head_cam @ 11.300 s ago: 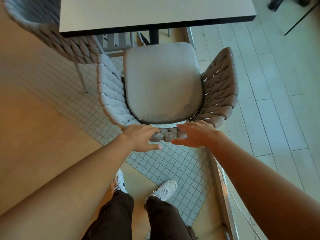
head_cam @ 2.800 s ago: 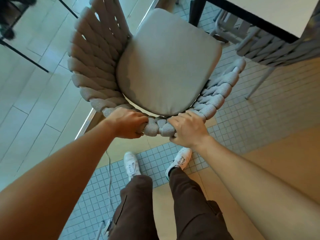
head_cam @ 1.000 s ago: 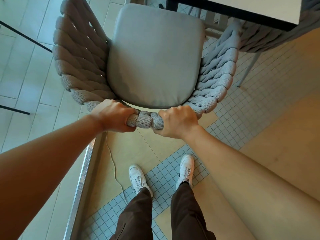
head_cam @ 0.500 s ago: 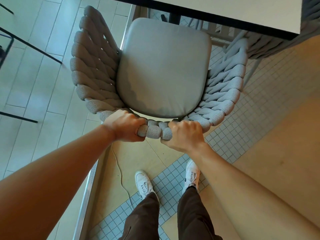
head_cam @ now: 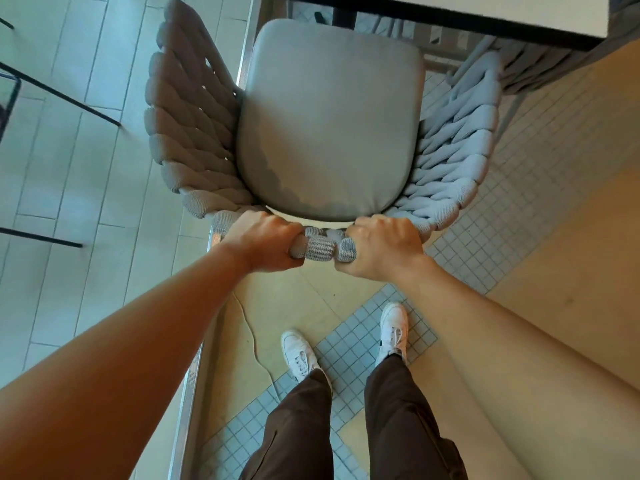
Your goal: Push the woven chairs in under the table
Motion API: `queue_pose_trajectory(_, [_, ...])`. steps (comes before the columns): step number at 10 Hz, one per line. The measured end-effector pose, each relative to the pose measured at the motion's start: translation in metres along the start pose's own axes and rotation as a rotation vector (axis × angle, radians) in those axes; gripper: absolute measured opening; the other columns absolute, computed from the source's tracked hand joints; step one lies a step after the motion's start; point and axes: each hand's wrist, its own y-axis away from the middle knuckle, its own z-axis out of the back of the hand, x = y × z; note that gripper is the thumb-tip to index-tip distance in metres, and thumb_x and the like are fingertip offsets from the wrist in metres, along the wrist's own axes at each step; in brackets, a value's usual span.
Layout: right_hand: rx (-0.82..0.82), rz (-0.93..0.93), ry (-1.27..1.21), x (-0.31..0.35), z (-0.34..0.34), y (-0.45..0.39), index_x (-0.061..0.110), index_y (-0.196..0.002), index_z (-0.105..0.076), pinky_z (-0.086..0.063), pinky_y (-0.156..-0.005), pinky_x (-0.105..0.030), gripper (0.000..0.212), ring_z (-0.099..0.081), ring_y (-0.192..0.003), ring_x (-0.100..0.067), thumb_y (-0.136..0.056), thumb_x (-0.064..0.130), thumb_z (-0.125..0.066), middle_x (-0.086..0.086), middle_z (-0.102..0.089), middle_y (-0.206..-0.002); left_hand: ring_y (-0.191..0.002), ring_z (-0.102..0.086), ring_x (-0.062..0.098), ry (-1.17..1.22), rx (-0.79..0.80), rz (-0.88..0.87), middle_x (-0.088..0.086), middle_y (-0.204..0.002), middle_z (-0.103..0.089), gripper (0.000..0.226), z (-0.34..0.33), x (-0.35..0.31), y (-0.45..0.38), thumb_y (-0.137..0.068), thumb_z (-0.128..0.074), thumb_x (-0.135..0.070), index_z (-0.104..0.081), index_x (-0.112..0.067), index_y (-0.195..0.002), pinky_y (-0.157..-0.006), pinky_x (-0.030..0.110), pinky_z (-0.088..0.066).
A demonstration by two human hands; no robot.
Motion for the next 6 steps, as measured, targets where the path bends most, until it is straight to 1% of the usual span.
queue_pose_trajectory(1, [0.067,-0.023,-0.021,0.002,0.004,0.0,0.028,-0.101,-0.07,-0.039,-0.07,-0.035,0.056,-0.066,-0.094,-0.025,-0.071,0.074,-0.06,0.005,-0.065,-0.101,-0.093,-0.07,0.024,0.039,-0.033,0.072,-0.007,-0.1,-0.074,0.047,-0.003,-0.008,0.002,-0.076,-0.058,-0.055,-0.067,-0.034,-0.118,-0.078,0.033,-0.054])
queue_pose_trajectory(2, [0.109,-0.065,-0.011,0.007,0.012,0.002,0.027,-0.095,-0.069,-0.04,-0.069,-0.034,0.049,-0.066,-0.09,-0.025,-0.072,0.07,-0.061,0.003,-0.066,-0.09,-0.102,-0.066,0.021,0.089,-0.082,0.127,-0.007,-0.103,-0.074,0.045,-0.006,-0.015,0.006,-0.075,-0.065,-0.047,-0.068,-0.033,-0.118,-0.084,0.033,-0.048])
queue_pose_trajectory(3, [0.136,-0.101,0.027,0.013,0.019,0.008,0.022,-0.099,-0.069,-0.044,-0.081,-0.037,0.05,-0.063,-0.1,-0.027,-0.074,0.065,-0.064,-0.002,-0.07,-0.099,-0.128,-0.054,0.022,0.152,-0.088,0.147,-0.004,-0.124,-0.069,0.056,-0.01,-0.021,0.017,-0.076,-0.07,-0.043,-0.062,-0.03,-0.129,-0.106,0.038,-0.037])
queue_pose_trajectory(4, [0.2,-0.122,-0.004,0.016,0.028,0.019,0.015,-0.118,-0.061,-0.037,-0.101,-0.04,0.06,-0.055,-0.119,-0.028,-0.081,0.062,-0.063,-0.006,-0.066,-0.12,-0.149,-0.029,0.027,0.161,-0.056,0.151,0.004,-0.153,-0.047,0.079,-0.007,-0.033,0.034,-0.08,-0.07,-0.054,-0.044,-0.026,-0.148,-0.121,0.046,-0.017])
queue_pose_trajectory(5, [0.294,-0.089,-0.003,0.016,0.041,0.036,0.008,-0.147,-0.039,-0.024,-0.117,-0.044,0.08,-0.034,-0.14,-0.029,-0.09,0.062,-0.055,-0.01,-0.047,-0.148,-0.152,-0.018,0.031,0.166,-0.042,0.137,0.009,-0.163,-0.03,0.086,0.0,-0.039,0.052,-0.086,-0.06,-0.065,-0.029,-0.024,-0.155,-0.124,0.05,-0.012])
queue_pose_trajectory(6, [0.388,-0.061,-0.008,0.014,0.062,0.054,0.007,-0.158,-0.021,-0.017,-0.121,-0.048,0.087,-0.016,-0.152,-0.03,-0.095,0.061,-0.047,-0.011,-0.025,-0.164,-0.152,-0.018,0.031,0.152,-0.017,0.103,0.009,-0.163,-0.029,0.083,0.013,-0.041,0.064,-0.09,-0.051,-0.067,-0.028,-0.023,-0.156,-0.123,0.05,-0.017])
